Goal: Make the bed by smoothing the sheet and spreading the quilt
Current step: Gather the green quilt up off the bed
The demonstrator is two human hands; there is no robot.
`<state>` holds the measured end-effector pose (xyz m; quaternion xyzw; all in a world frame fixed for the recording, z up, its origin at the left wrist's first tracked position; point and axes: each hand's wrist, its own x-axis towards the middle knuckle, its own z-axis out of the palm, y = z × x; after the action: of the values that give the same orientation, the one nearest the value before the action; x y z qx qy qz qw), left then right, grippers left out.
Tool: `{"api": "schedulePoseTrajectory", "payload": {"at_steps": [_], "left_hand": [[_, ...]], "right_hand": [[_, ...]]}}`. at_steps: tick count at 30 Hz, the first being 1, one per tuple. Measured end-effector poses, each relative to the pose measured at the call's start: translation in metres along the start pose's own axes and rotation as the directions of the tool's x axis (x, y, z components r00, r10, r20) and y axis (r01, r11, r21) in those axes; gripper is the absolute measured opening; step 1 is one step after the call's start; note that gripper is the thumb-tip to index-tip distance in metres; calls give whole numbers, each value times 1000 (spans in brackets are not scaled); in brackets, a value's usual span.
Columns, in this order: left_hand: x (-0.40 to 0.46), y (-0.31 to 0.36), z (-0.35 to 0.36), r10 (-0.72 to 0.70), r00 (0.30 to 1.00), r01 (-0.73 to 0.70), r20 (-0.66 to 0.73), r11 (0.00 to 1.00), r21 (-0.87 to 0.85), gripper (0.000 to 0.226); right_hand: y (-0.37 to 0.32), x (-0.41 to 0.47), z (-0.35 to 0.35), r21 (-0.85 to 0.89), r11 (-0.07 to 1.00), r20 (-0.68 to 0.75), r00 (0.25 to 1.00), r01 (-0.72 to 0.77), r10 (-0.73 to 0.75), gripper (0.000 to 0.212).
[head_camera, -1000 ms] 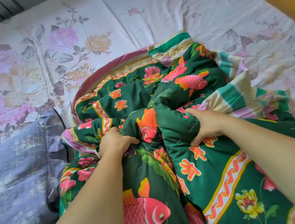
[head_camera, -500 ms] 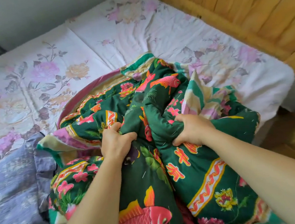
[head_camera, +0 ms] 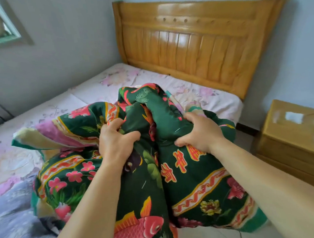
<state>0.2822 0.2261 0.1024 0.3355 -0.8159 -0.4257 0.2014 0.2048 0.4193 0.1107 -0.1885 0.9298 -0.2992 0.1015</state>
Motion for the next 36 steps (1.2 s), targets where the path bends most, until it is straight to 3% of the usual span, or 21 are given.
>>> {"api": "schedulePoseTrajectory", "payload": {"at_steps": [6,11,14,17,23,26,31,36], "left_hand": [[-81,30,-42,131,991,-131,-4,985,-116,59],[-123,55,-54,193,966,-164,173,972,-168,42],[-139,60,-46,264,916,-216,303,959,-184,45],[-156,62,-41,353,827,-285,439,934,-215,47],[-196,79,-55,546,631,-393,552,838,-379,35],[-221,97,-65,647,504,-386,573,761,-521,29],[-262,125,-77,749,354,-334,561,661,-672,26],[-308,147,-80,804,224,-207,551,592,-779,31]], "right_hand": [[-10,-112,-48,95,995,-117,993,16,-4,76],[-11,-184,-70,182,977,-171,974,-115,146,88],[-6,-223,-67,257,938,-207,935,-231,287,91],[-6,-265,-55,349,878,-262,865,-328,427,84],[-30,-344,-39,510,772,-412,681,-379,606,77],[-48,-387,-44,564,738,-486,574,-371,659,68],[-83,-446,-62,588,737,-602,428,-333,674,42],[-107,-500,-76,575,743,-693,279,-342,665,47]]}}
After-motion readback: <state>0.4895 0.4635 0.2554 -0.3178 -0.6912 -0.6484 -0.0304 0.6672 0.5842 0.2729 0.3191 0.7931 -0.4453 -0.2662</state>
